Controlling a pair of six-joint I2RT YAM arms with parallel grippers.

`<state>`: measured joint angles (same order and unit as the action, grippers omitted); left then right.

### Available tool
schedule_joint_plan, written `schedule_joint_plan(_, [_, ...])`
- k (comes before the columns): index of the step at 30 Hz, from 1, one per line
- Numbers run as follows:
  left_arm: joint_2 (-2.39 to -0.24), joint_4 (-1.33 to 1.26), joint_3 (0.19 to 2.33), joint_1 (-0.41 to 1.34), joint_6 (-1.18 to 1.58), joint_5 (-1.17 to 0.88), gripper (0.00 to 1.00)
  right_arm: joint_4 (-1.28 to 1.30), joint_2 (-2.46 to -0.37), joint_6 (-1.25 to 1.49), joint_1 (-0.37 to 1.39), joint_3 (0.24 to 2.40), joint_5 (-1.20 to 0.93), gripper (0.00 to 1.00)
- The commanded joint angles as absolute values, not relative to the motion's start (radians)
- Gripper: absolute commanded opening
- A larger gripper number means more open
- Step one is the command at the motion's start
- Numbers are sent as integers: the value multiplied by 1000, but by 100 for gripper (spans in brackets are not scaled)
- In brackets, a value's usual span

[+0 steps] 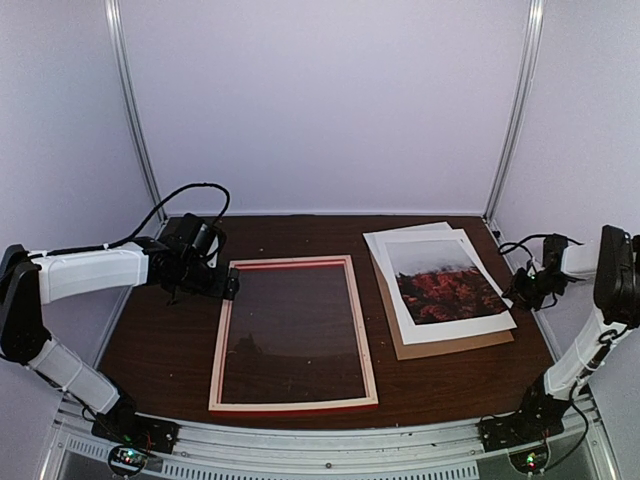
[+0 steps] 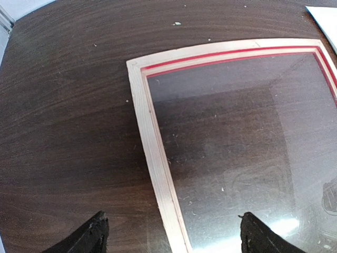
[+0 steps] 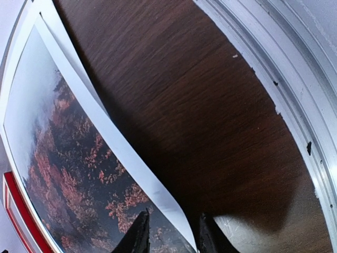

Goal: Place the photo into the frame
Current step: Pick up the mat board from the photo.

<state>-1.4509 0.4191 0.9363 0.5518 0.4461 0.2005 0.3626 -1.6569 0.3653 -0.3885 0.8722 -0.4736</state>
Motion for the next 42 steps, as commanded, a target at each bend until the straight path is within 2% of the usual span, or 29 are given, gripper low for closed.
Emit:
schedule_joint_plan(1, [-1447, 385, 932, 558, 440, 184, 87, 369, -1587, 354, -393, 858, -477, 28])
schedule_joint_plan(7, [-1450, 387, 934, 557, 445, 172, 87, 371, -1532, 351, -392, 851, -485, 14])
schedule_joint_plan(16, [-1452, 390, 941, 558, 451, 155, 87, 377, -1510, 340, -390, 851, -512, 0])
schedule_joint_plan(20, [-1454, 390, 944, 558, 454, 147, 87, 373, -1528, 339, -391, 850, -515, 2])
schedule_joint_plan(29, [-1469, 394, 954, 558, 456, 138, 87, 359, -1555, 344, -384, 835, -521, 15])
schedule_joint_plan(42, [-1469, 394, 936, 558, 457, 149, 87, 341, -1565, 350, -347, 804, -517, 13])
